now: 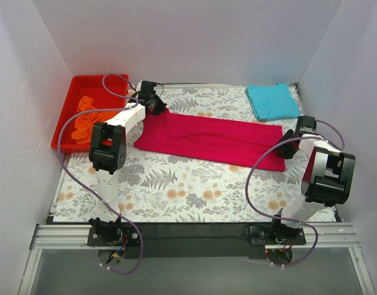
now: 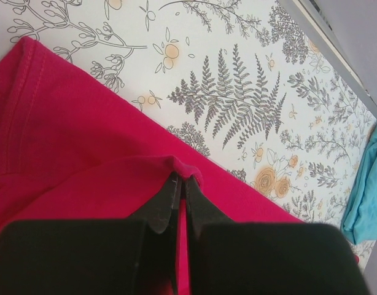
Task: Fold and stack the t-shirts
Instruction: Fold the tshirt
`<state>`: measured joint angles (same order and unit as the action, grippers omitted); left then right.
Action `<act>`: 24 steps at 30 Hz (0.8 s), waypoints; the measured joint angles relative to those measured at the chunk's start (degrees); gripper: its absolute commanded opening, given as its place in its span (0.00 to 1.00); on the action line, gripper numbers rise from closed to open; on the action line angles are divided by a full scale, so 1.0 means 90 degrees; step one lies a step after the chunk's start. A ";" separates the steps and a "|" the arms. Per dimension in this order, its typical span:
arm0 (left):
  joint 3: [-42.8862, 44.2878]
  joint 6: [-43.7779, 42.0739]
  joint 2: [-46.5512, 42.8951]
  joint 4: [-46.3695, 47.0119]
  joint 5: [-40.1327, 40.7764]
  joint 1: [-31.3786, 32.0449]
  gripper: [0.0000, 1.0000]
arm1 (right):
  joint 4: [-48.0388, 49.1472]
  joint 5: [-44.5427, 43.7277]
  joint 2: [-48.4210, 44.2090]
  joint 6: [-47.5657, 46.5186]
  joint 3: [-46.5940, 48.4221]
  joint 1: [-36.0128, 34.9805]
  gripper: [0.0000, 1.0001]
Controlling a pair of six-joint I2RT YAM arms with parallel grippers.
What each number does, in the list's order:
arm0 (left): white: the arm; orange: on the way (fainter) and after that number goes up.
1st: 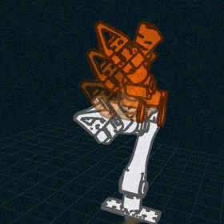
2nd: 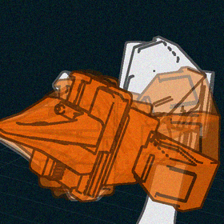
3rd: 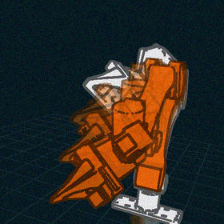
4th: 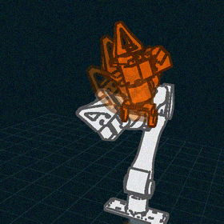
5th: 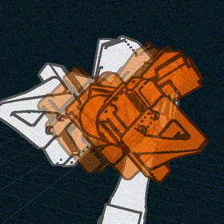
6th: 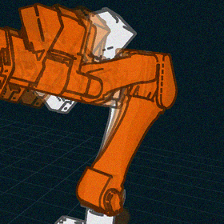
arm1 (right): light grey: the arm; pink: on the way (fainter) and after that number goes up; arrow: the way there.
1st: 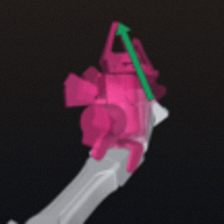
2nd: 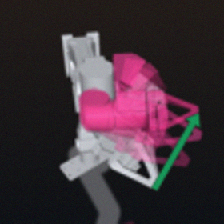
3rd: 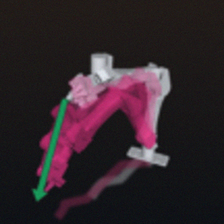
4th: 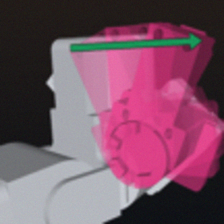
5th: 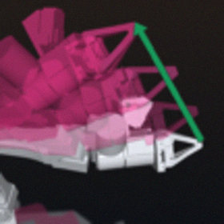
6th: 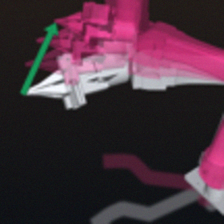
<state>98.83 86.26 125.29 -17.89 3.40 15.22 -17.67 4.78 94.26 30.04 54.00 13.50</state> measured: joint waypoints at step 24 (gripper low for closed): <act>-0.0510 -0.0112 -0.0143 0.0036 -0.0134 -0.0017 0.66 | 0.0063 0.0063 -0.0653 -0.0168 -0.0073 0.0415 0.65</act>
<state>94.24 85.25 124.01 -17.56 2.20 15.07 -17.10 5.34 88.38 28.53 53.34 17.23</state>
